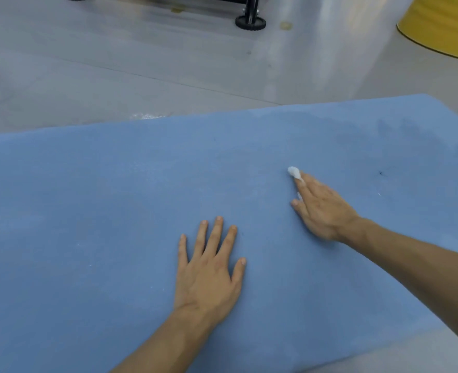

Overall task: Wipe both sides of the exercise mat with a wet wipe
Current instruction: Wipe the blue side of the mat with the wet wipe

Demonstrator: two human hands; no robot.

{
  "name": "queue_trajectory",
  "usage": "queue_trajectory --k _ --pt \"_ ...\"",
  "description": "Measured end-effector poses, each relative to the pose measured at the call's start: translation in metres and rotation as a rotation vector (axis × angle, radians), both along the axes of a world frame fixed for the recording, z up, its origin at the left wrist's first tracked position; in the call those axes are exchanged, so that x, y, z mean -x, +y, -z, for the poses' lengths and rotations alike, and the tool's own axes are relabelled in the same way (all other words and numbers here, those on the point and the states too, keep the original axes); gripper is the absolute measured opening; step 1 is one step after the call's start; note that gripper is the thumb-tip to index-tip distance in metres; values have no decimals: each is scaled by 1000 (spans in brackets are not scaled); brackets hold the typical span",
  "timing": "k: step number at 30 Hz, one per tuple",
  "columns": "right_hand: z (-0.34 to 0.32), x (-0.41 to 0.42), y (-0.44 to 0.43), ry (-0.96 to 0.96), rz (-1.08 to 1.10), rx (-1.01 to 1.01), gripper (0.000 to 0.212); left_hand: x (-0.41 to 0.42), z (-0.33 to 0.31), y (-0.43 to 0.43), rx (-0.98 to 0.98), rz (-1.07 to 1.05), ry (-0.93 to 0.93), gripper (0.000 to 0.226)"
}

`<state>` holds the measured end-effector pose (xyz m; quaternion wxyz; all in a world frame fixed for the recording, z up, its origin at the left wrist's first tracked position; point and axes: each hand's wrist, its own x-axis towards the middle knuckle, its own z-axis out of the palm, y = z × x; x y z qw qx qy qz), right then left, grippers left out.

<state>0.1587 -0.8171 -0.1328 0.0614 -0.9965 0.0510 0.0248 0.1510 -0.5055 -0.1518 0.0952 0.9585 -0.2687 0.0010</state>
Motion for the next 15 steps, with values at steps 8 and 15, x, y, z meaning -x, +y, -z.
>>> queue_trajectory --k 8,15 --pt "-17 44 76 111 -473 -69 67 2 2 -10 7 -41 5 64" --pt "-14 21 33 50 -305 5 67 3 4 -10 -12 -28 -30 63"
